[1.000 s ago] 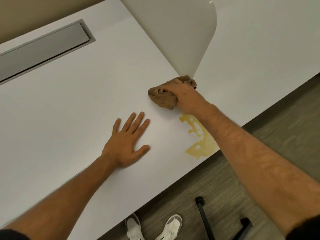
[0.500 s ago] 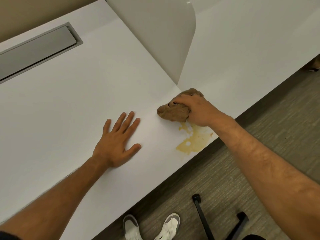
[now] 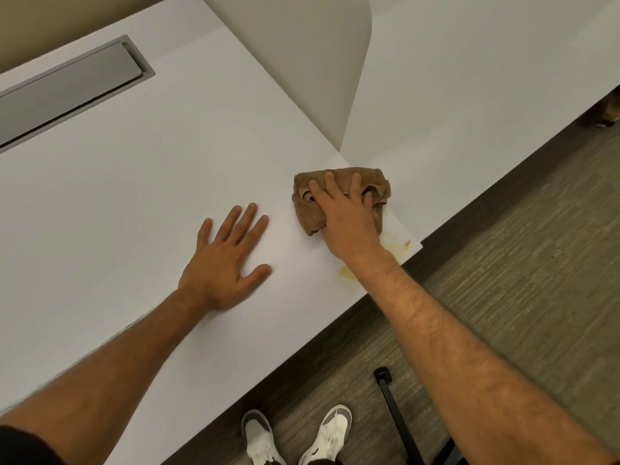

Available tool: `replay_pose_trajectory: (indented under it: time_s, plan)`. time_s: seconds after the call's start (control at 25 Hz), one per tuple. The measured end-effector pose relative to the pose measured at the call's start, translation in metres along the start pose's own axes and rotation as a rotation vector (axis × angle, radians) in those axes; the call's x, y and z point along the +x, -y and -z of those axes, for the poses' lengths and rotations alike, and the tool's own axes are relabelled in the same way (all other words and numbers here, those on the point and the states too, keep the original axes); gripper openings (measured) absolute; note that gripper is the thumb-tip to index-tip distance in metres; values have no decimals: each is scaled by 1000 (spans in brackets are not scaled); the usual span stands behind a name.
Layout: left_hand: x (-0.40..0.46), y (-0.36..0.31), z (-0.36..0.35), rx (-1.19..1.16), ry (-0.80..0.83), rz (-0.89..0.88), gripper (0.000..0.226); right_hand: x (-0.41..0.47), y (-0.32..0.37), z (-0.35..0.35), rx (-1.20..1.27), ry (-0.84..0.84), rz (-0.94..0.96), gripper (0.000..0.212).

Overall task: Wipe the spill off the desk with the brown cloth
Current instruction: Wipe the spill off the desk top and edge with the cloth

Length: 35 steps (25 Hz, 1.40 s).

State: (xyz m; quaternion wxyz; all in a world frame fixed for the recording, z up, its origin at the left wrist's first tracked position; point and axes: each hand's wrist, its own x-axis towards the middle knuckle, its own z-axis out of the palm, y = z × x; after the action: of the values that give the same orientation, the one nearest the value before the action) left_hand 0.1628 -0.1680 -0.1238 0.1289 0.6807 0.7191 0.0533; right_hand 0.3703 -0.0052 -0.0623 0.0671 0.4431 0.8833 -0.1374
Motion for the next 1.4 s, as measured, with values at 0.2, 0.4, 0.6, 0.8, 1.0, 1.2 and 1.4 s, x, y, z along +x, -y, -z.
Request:
replay_pose_trajectory:
  time_s: [0.2,0.4,0.6,0.8,1.0,1.2,1.4]
  plan:
    - [0,-1,2,-5,6,1,80,-17,27,-8,-25,-48,16,67]
    - [-1,-5,6,-3,24,10,81,-40,44,4,130,55,123,56]
    - [-1,-5,7,-5,21,-3,80,-41,2,60,528,-47,55,45]
    - [-2,-3,4,-3,18,-1,79,-14,-31,63,253,-136,4,54]
    - [-1,-4,5,-1,28,1,80,-36,-7,-4,71,-14,-190,72]
    - [-1,-6,7,4,37,4,81,-38,18,-10,107,-68,-211,72]
    - [0,-5,5,5,33,4,81,-56,51,-3,248,11,-144,63]
